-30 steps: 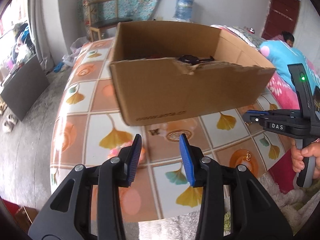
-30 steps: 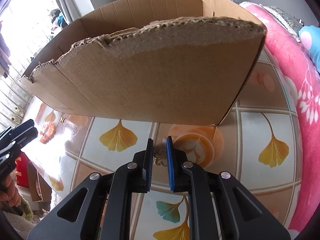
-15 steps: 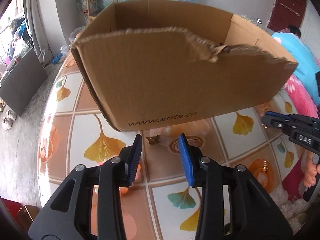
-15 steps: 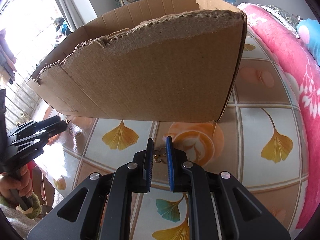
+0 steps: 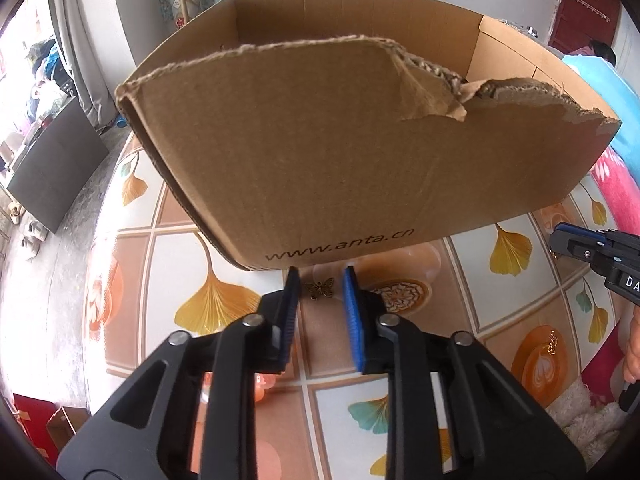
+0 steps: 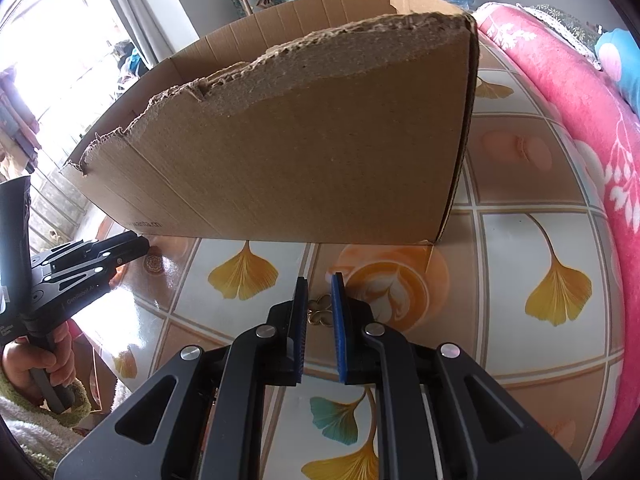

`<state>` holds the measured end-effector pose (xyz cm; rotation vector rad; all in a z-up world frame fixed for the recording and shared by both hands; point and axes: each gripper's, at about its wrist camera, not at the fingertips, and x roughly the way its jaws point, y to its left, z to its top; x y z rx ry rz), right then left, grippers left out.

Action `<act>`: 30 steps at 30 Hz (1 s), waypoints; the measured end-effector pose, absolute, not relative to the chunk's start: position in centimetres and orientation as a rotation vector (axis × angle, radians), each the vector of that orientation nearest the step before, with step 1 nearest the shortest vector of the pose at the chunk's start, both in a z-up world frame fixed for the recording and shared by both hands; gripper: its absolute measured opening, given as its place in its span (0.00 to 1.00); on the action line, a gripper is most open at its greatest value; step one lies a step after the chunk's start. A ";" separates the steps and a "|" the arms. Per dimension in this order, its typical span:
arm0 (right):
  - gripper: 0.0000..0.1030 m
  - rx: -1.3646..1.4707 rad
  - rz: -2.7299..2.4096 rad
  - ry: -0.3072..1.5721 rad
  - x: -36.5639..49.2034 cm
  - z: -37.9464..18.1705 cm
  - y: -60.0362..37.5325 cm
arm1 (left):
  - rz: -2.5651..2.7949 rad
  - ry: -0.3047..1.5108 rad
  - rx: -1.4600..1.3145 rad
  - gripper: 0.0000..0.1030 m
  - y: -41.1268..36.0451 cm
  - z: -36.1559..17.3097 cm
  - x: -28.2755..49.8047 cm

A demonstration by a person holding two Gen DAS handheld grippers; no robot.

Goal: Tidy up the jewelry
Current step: 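Close the left tool on a small gold butterfly piece while the right tool holds the earring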

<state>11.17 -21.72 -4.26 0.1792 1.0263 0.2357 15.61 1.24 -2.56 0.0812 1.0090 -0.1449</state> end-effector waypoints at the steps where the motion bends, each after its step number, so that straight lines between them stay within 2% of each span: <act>1: 0.10 0.183 0.237 1.027 11.2 -4.3 -21.8 | -0.144 1.010 0.085 0.16 1.1 -2.5 15.6; 4: 0.09 0.186 0.239 1.029 11.2 -4.3 -22.1 | -0.146 1.009 0.091 0.11 0.4 -2.4 15.5; 20: 0.06 0.183 0.266 1.029 10.7 -3.7 -22.0 | -0.159 1.001 0.069 0.11 1.9 -1.6 13.7; 30: 0.06 0.112 0.314 0.976 7.9 -1.2 -21.4 | -0.155 0.955 0.073 0.11 2.8 0.4 11.1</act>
